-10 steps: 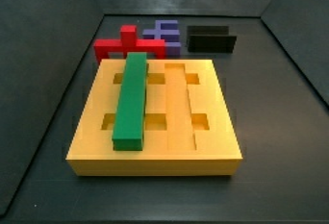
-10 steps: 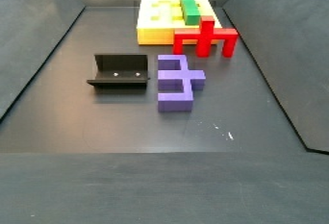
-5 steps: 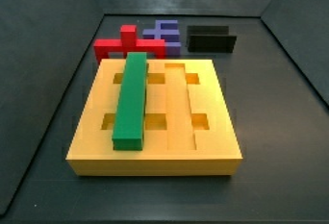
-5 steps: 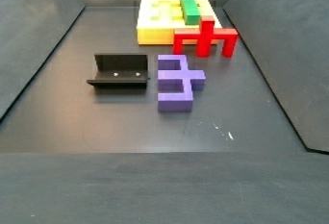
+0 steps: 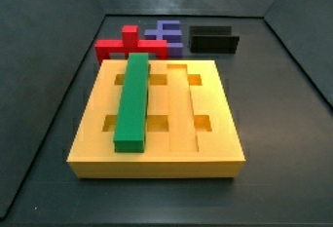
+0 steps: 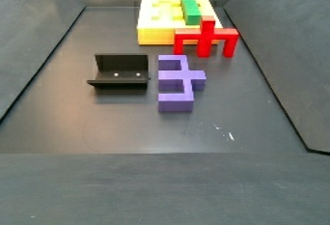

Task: Pick up the blue object. Move up. Move to above the board. Insert the blue object.
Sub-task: Insert the blue object.

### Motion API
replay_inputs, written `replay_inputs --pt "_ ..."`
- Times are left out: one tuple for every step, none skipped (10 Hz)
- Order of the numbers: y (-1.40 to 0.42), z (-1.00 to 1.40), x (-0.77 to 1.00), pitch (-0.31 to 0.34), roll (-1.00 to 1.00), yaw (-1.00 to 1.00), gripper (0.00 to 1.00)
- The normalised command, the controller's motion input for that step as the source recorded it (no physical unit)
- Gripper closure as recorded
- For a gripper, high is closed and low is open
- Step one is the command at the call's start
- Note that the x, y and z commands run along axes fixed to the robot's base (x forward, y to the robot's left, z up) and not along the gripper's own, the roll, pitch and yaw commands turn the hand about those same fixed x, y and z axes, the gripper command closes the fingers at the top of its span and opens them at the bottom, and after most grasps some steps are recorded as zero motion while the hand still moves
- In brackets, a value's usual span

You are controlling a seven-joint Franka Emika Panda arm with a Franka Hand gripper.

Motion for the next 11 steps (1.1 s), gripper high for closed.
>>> replay_inputs --pt "-0.01 -0.08 0.33 0.027 0.00 0.04 1.00" --pt "-0.07 -0.07 0.33 0.010 0.00 0.27 1.00" --pt "-0.16 -0.14 0.36 0.011 0.03 0.46 1.00" --pt "-0.31 -0.30 0.33 0.000 -0.04 0.25 1.00" --pt "-0.31 -0.50 0.32 -0.006 -0.13 0.08 1.00" --pt "-0.27 -0.52 0.25 -0.069 -0.15 0.13 1.00" --pt "-0.15 -0.63 0.11 -0.147 -0.17 0.17 1.00" --pt "-0.13 -0.65 0.12 -0.140 -0.18 0.18 1.00" --pt "-0.14 -0.67 0.10 -0.117 -0.18 0.19 1.00" --pt "-0.11 -0.85 0.14 -0.144 -0.09 0.10 1.00" --pt "-0.15 -0.93 0.13 -0.169 -0.02 0.00 1.00"
